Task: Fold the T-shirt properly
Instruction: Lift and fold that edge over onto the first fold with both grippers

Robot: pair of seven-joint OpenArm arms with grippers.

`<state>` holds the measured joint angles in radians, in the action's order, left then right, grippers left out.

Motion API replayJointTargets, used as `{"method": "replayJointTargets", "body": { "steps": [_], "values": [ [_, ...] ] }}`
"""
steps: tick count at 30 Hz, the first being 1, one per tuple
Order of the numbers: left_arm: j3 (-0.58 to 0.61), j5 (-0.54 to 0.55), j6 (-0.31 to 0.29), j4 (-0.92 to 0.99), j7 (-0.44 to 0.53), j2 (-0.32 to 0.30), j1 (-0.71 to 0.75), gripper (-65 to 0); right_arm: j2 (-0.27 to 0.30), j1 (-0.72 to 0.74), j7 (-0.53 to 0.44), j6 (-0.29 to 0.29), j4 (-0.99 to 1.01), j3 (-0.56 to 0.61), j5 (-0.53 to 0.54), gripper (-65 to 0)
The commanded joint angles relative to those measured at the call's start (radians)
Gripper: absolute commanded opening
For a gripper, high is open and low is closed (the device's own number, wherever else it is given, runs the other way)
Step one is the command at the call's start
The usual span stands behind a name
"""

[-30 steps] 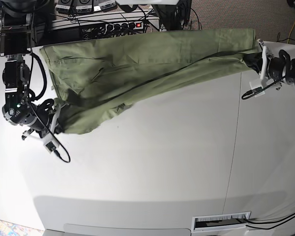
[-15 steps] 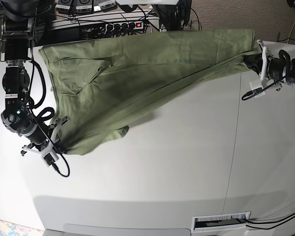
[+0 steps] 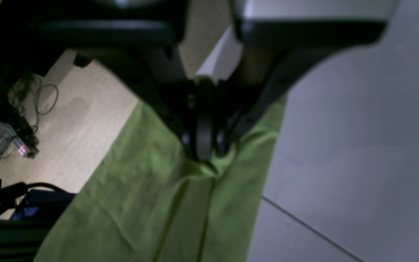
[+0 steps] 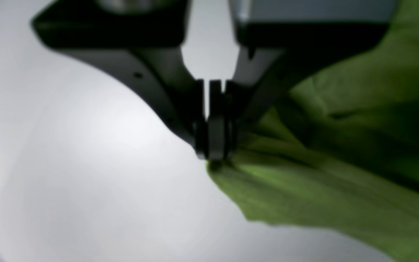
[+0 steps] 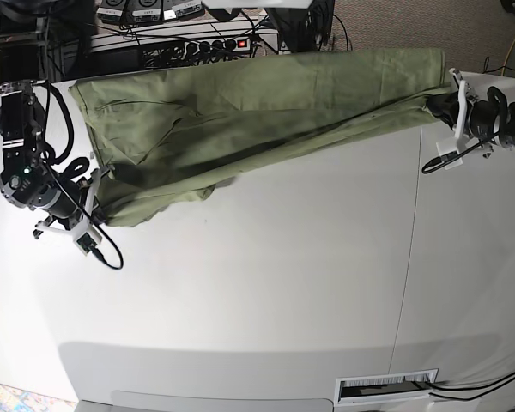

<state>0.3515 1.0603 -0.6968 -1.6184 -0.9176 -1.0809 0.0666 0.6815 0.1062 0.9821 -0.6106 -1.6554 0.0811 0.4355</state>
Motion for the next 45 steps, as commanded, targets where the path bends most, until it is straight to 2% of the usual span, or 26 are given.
{"method": "replayJointTargets", "body": {
  "steps": [1,4,10,17,18,19,21,22,24,30,35,39,45],
  "values": [
    [-0.014,0.025,-0.001,-0.007,-0.013,-0.031,-0.011,-65.0,0.023,0.010,-0.011,0.004,-0.014,-0.010,0.006,-65.0],
    [-0.014,0.076,-0.001,-0.007,-0.053,-0.031,-0.011,-65.0,0.022,-0.013,-0.002,0.004,-0.014,-0.010,0.022,-65.0],
    [-0.014,0.077,-0.001,-0.007,-0.054,-0.030,-0.011,-65.0,0.023,-0.052,0.039,0.004,-0.014,-0.010,0.021,-65.0],
    [-0.014,0.019,-0.001,-0.007,-0.025,-0.030,-0.011,-65.0,0.023,-0.056,0.084,0.002,-0.014,-0.010,0.020,-65.0],
    [-0.014,0.014,-0.001,-0.007,-0.025,-0.030,-0.011,-63.7,0.022,-0.056,0.087,0.002,-0.014,-0.010,0.020,-65.0],
    [-0.014,0.013,-0.001,-0.007,-0.025,-0.030,-0.011,-58.0,0.022,-0.056,0.086,0.002,-0.014,-0.010,0.021,-61.6],
    [-0.014,0.014,-0.001,-0.007,-0.024,-0.030,-0.012,-45.7,0.022,-0.056,0.080,0.003,-0.014,-0.010,0.021,-48.3],
    [-0.014,0.014,-0.001,-0.008,-0.024,-0.030,-0.014,-41.6,0.022,-0.056,0.076,0.004,-0.014,-0.010,0.029,-43.7],
    [-0.014,0.014,-0.001,-0.008,-0.021,-0.031,-0.019,-39.1,0.022,-0.056,0.077,0.003,-0.014,-0.010,0.072,-42.0],
    [-0.014,0.018,-0.001,-0.060,0.003,-0.027,-0.020,-39.7,-0.017,-0.056,0.089,0.002,-0.014,-0.010,0.161,-42.0],
    [-0.014,0.017,-0.001,-0.169,0.016,-0.024,-0.018,-48.2,-0.071,-0.056,0.126,0.002,-0.014,-0.010,0.184,-42.1],
    [-0.014,0.017,-0.001,-0.217,0.017,-0.024,-0.002,-54.8,-0.074,-0.056,0.183,0.002,-0.014,-0.010,0.204,-44.3],
    [-0.014,-0.018,-0.001,-0.218,0.020,-0.005,0.046,-55.7,-0.075,-0.057,0.220,0.001,-0.014,-0.010,0.204,-47.7]
  ]
}}
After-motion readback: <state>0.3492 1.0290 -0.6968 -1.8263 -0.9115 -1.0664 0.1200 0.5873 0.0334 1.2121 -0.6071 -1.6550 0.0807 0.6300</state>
